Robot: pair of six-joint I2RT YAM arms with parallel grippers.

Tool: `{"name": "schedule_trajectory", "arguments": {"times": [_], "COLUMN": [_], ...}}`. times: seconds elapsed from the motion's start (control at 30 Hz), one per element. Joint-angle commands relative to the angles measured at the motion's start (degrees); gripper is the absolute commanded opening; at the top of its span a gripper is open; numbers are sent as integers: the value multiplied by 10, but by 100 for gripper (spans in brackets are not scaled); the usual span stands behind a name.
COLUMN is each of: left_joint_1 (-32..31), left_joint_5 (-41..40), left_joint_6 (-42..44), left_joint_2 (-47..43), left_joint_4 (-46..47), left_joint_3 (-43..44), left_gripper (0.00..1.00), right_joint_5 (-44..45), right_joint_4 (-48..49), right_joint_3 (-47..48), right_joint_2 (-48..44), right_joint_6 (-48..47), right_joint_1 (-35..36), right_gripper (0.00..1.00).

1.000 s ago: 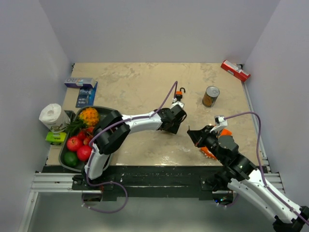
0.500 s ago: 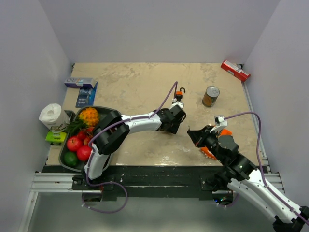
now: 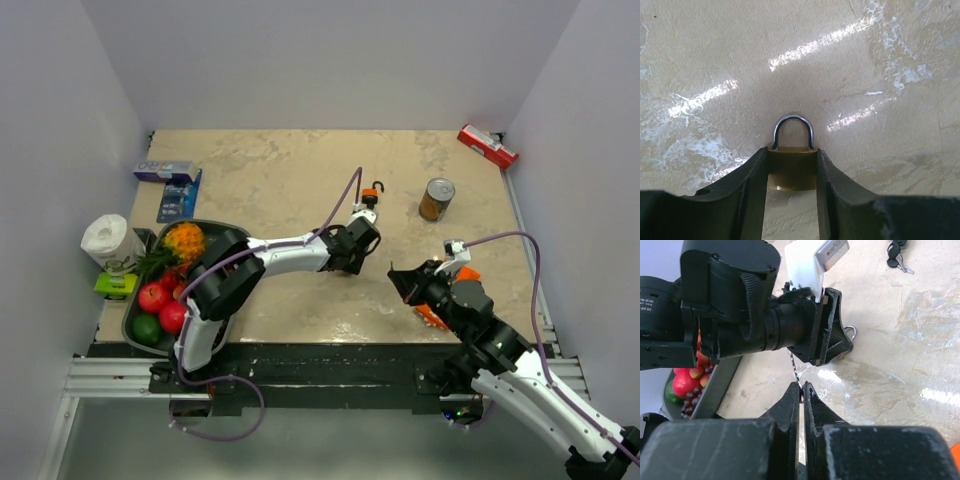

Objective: Unlock with the key

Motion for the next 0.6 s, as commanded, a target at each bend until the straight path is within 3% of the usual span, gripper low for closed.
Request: {"name": "schedule_trajectory", "arguments": {"times": [0.0, 0.3, 0.57], "left_joint_1": [11, 48, 71], "left_joint_5": [61, 124, 173], "left_joint_6": [-28, -125, -235], "left_joint_2": [26, -73, -143], "left_joint_4": [-20, 131, 294], "left_joint_3": [-59, -127, -260], "left_gripper": [0, 0, 0], "right_joint_5": [16, -43, -55], "right_joint_4": [1, 135, 278], "right_joint_3": [2, -49, -102], "right_joint_2": [-2, 110, 229], "right_joint_6": [6, -8, 4], "right_joint_1": [-2, 0, 8], "right_gripper": [0, 0, 0]}}
